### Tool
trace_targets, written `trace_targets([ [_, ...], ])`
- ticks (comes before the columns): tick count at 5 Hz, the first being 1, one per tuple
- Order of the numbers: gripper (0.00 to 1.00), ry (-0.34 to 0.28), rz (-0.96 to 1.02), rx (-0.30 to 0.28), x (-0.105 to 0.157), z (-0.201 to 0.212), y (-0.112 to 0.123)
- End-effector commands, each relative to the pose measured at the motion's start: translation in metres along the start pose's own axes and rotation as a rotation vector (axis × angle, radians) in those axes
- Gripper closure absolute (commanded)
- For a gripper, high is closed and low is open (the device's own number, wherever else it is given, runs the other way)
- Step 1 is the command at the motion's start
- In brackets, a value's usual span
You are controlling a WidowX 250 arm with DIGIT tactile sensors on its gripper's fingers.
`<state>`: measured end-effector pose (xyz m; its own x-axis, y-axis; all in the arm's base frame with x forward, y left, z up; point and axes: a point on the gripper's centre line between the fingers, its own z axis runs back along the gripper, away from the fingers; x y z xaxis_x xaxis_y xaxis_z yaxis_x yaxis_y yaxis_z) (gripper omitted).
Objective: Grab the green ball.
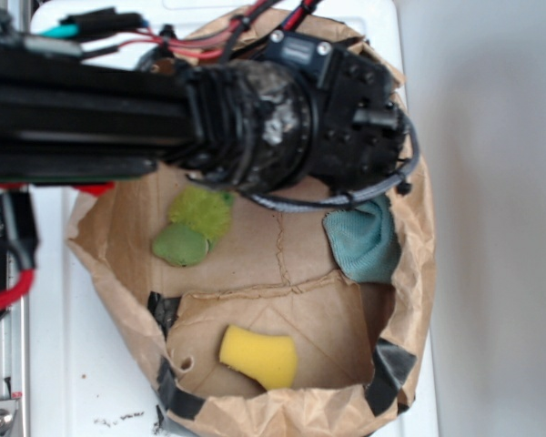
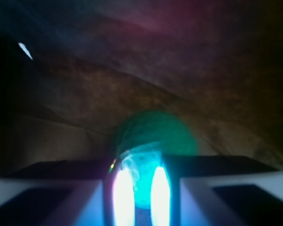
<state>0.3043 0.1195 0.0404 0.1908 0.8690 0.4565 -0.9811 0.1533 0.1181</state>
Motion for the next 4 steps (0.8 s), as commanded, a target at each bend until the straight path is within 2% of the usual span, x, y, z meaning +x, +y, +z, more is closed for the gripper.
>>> trace_targets([
  [1,1.00,0.064,-0.168,-0.122,0.027,0.035,-0.022],
  [2,1.00,0.194,-0.325,-0.192,0.023,0.055,-0.017],
  [3,1.00,0.248,-0.420,-0.243,0.015,0.074,-0.008],
  [4,1.00,0.274,-0.516,-0.285,0.009,0.087,-0.001],
])
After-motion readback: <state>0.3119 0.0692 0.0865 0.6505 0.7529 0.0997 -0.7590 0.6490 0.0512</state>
